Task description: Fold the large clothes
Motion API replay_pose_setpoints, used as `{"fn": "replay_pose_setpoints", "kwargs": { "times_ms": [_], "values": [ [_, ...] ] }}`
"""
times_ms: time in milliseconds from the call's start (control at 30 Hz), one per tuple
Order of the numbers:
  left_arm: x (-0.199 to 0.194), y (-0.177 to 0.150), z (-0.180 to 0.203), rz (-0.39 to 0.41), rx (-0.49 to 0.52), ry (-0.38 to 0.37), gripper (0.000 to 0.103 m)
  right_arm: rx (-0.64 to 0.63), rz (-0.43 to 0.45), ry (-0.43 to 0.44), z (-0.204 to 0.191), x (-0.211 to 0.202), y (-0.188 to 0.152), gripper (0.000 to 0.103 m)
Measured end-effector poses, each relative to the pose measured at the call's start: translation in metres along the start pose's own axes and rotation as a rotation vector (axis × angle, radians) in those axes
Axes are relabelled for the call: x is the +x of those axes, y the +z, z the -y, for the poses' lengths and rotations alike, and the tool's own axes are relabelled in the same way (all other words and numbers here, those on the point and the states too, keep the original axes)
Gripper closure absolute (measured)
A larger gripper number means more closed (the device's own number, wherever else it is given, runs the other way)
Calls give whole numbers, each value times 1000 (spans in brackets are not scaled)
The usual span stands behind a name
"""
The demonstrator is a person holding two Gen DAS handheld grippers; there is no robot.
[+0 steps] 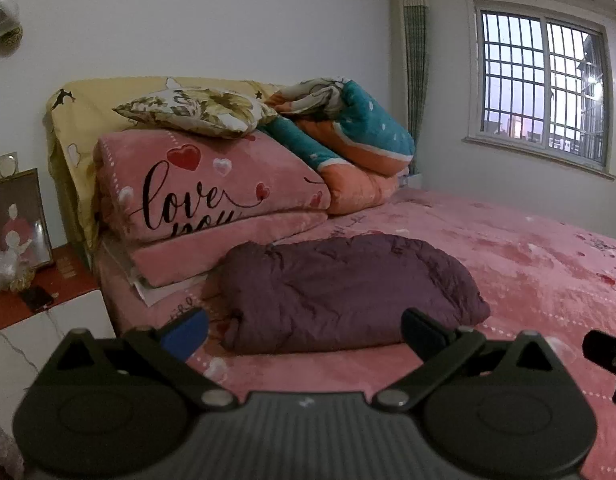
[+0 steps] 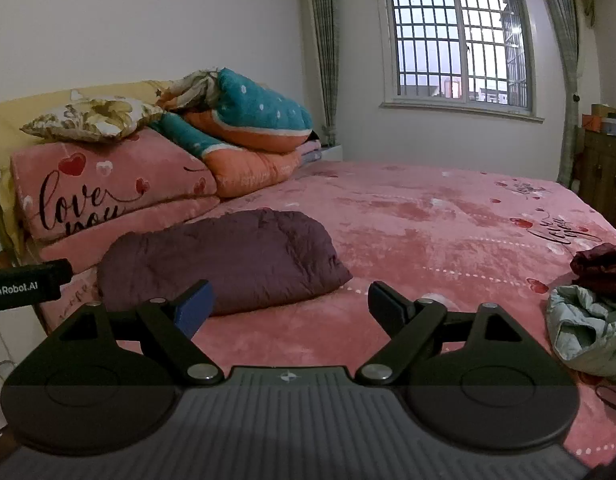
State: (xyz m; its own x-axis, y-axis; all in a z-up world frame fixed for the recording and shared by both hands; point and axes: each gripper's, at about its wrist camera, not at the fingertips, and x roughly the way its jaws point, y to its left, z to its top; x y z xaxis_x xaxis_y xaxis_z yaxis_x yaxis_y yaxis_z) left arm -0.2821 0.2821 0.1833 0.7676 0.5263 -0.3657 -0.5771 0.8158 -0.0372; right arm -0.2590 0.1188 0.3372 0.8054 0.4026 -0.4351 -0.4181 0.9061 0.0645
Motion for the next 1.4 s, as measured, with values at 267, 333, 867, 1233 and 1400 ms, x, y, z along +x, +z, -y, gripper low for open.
{"fn": "replay_pose_setpoints", "kwargs": {
  "times_ms": [267, 333, 867, 1233, 1400],
  "values": [
    [1, 0, -1, -5, -1, -1, 1, -10, -12, 0, 2, 0, -1, 0],
    [1, 0, -1, -6, -2, -1, 1, -13, -16, 2, 2, 0, -1, 0],
    [6, -4, -3, -24, 4, 5, 1, -11, -34, 3, 8, -3, -3, 0],
    [8, -5, -3, -39, 5, 2, 1, -6, -35, 6, 10, -6, -3, 0],
    [9, -6, -4, -42, 5, 4, 1, -4, -39, 8, 11, -6, -4, 0]
  ]
}}
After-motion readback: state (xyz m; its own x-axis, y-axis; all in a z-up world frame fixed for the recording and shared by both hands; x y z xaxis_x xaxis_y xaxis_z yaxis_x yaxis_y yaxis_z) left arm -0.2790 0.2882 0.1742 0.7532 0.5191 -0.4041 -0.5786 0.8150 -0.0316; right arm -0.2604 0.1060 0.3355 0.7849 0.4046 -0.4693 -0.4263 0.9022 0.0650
